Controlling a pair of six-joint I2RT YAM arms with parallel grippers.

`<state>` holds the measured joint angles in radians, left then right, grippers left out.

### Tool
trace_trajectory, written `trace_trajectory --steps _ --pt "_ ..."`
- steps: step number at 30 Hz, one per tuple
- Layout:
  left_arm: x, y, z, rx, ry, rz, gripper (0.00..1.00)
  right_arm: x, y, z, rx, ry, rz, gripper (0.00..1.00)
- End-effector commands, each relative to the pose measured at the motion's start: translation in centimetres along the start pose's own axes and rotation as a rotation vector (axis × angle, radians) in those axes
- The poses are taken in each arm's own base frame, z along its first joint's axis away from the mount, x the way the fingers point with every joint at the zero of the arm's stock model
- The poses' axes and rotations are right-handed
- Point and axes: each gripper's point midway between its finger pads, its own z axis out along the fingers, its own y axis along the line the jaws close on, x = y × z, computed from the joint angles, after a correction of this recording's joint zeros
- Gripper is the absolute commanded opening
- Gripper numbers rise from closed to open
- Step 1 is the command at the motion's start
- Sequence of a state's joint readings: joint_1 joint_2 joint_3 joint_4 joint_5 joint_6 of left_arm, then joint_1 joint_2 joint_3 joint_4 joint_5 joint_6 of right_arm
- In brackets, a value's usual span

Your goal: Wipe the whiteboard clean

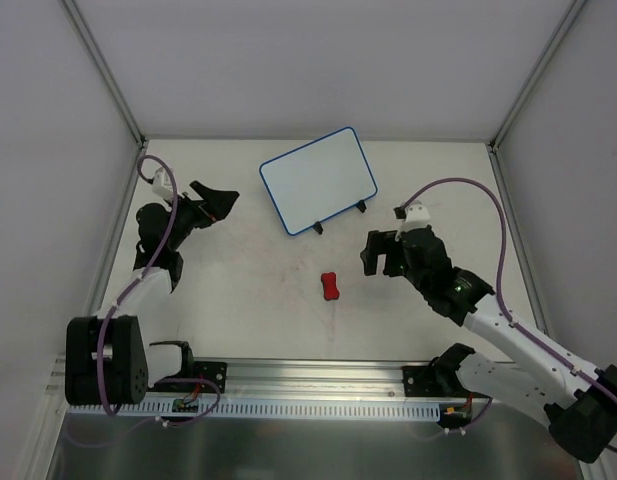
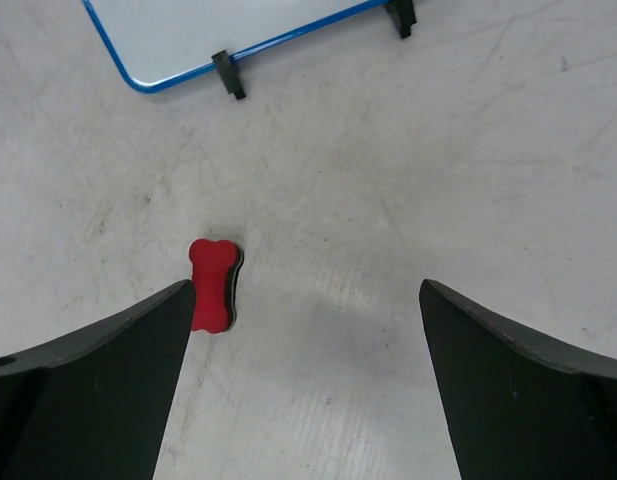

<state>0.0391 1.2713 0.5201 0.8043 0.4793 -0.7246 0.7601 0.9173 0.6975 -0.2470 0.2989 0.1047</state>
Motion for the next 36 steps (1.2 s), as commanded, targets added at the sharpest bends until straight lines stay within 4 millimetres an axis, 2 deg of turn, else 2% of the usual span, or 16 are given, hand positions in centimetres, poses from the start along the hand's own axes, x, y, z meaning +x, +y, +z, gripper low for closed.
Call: trace_trajectory --steps 1,2,9,11,15,17,20,21,22,23,28,36 --pt "1.6 2.4 -2.7 -0.172 0.053 0.061 0.99 -2.4 -0.1 -0.5 -0.082 -0.077 -0.021 0.99" --pt "1.0 1.6 -3.4 -0.167 0.035 0.079 0.99 -2.8 -0.8 -0.7 -0.076 -0.082 -0.009 0.99" --pt "3.6 3.6 -6.7 -0.270 0.017 0.074 0.99 -4.6 -4.2 -1.8 0.035 -0.129 -0.085 0.99" --pt "4.1 3.9 -7.7 -0.281 -0.001 0.095 0.99 -4.7 -5.6 -1.9 0.102 -0.153 -0.051 0.99" --pt "4.2 4.1 -9.0 -0.298 -0.048 0.120 0.99 -2.4 -7.3 -0.6 0.170 -0.169 0.021 0.99" --pt "4.1 3.8 -9.7 -0.293 -0.084 0.113 0.99 -2.1 -8.5 -0.8 0.233 -0.197 0.060 0.99" --pt "4.7 3.5 -10.4 -0.278 -0.115 0.129 0.99 0.2 -9.8 -0.3 0.277 -0.202 0.092 0.99" --pt "4.8 3.5 -10.6 -0.276 -0.123 0.137 0.99 0.2 -10.0 -0.3 0.283 -0.229 0.108 0.99" --pt "4.8 3.5 -10.8 -0.272 -0.134 0.145 0.99 1.8 -10.4 0.2 0.291 -0.211 0.106 0.99" --pt "4.8 3.7 -11.1 -0.276 -0.154 0.146 0.99 1.2 -10.2 0.1 0.275 -0.259 0.122 0.99" --pt "4.9 4.3 -11.4 -0.299 -0.176 0.137 0.99 1.6 -10.6 0.3 0.287 -0.281 0.123 0.99" --pt "5.6 4.4 -10.0 -0.312 -0.078 0.101 0.99 1.5 -11.4 0.9 0.351 -0.246 0.124 0.99"
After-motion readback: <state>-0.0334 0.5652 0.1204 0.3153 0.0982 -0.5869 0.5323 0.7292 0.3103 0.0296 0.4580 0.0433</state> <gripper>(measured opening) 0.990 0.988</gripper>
